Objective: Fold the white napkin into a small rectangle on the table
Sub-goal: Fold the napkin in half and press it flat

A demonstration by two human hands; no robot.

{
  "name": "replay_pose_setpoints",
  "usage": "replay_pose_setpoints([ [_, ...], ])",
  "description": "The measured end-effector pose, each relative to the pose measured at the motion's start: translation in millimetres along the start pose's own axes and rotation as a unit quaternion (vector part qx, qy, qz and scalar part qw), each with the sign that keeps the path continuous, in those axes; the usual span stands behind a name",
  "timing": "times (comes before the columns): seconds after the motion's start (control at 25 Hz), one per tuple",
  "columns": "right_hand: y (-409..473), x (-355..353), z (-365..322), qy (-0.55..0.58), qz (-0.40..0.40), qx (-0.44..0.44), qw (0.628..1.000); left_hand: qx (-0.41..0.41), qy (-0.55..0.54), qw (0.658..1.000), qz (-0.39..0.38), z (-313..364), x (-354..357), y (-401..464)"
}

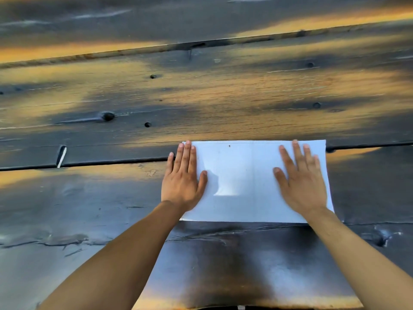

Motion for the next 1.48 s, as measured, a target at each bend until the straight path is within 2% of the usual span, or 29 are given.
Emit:
replay_pose_setpoints([
  [0.08, -0.7, -0.2, 18.8, 0.01, -0.008, 0.033, 0.999, 0.003, -0.005, 1.0, 0.004, 0.8, 0.7, -0.7],
  [0.24, 0.8, 0.6, 12.1, 0.016, -0.013, 0.047, 0.999, 0.019, -0.04, 0.999, 0.016, -1.4, -1.8, -0.3],
  [0.36, -8.4, -10.7, -12.9, 0.059, 0.003, 0.08, 0.995, 0.042, -0.134, 0.987, 0.082, -2.1, -17.7, -9.5],
  [0.44, -27.9, -17.8, -65.4, 0.081, 0.021, 0.043, 0.996, 0.057, -0.12, 0.984, 0.116, 4.5, -23.4, -26.6],
  [0.48, -39.8, -18.1, -101.4, 0.088, 0.024, 0.002, 0.996, 0.066, -0.095, 0.987, 0.11, 10.1, -20.0, -34.9],
  [0.6, -67.9, 1.7, -189.9, 0.091, -0.012, -0.116, 0.989, 0.05, -0.031, 0.997, 0.043, 18.1, 4.2, -50.7],
  [0.68, -76.1, 19.2, -202.4, 0.073, -0.042, -0.147, 0.986, 0.031, 0.001, 0.999, 0.017, 14.6, 12.8, -54.7],
  [0.84, -67.4, 23.0, -122.9, -0.01, -0.024, -0.146, 0.989, 0.016, 0.02, 1.0, -0.015, 15.2, 15.3, -53.4],
  [1.04, -53.3, 6.6, 26.2, -0.024, -0.021, -0.029, 0.999, 0.004, 0.011, 1.0, -0.029, 15.8, 13.0, -51.7],
  [1.2, -55.5, 5.4, 40.1, 0.007, -0.035, -0.031, 0.999, 0.015, -0.023, 0.999, -0.037, 17.0, 10.4, -51.8],
  [1.28, -55.9, -4.3, 45.1, 0.069, -0.047, -0.034, 0.996, 0.035, -0.095, 0.995, 0.007, 16.6, -3.3, -56.7],
  [1.36, -62.2, -25.4, 56.1, 0.111, -0.02, -0.081, 0.99, 0.079, -0.132, 0.985, 0.073, 17.0, -24.2, -72.5],
  [1.44, -75.1, -46.7, 72.9, 0.131, 0.011, -0.128, 0.983, 0.183, -0.095, 0.971, 0.118, 27.2, -39.2, -95.4],
  [1.48, -80.8, -51.9, 81.4, 0.133, 0.01, -0.138, 0.982, 0.226, -0.076, 0.964, 0.115, 31.3, -38.8, -107.6],
])
Point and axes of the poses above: each hand's wrist, its own y-axis towards the middle knuckle, its own x-axis out of the palm, z = x × y, the point moved 9 cm from there along y, towards the middle knuckle, and after that the axes turned 10 degrees about x, right-handed, at the moved point
